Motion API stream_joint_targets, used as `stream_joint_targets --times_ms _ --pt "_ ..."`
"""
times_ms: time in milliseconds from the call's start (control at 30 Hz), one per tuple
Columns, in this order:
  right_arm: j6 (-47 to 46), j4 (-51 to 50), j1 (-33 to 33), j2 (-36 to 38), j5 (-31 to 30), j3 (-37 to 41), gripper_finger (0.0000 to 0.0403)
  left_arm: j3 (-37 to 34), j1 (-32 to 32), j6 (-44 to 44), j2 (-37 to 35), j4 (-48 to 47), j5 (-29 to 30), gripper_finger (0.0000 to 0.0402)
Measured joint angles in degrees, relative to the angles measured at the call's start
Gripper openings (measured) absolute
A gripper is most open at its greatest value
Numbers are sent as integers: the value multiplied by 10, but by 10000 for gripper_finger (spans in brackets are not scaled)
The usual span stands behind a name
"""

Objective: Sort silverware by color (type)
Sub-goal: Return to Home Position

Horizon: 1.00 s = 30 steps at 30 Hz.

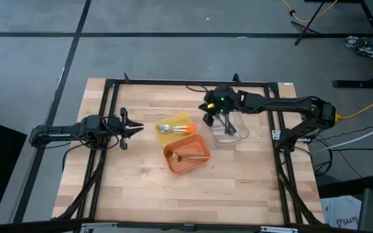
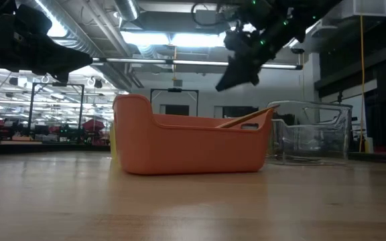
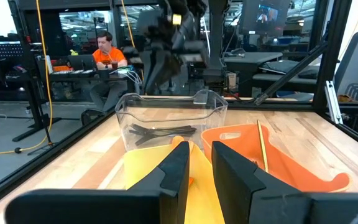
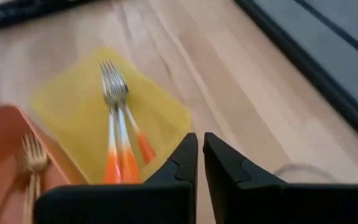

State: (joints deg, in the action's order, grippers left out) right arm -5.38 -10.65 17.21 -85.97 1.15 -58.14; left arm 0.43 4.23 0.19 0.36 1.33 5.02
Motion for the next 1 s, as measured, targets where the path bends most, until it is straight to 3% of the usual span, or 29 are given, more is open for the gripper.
stream_joint_targets --times_ms 133,400,733,1000 --pt "14 3 0 0 25 -26 18 0 0 0 0 0 0 63" --pt "44 0 0 14 151 -28 3 0 0 0 0 0 0 63" --pt "72 19 -64 137 136 22 1 0 0 0 0 0 0 63" --pt "65 149 -143 240 123 181 1 0 0 0 0 0 0 63"
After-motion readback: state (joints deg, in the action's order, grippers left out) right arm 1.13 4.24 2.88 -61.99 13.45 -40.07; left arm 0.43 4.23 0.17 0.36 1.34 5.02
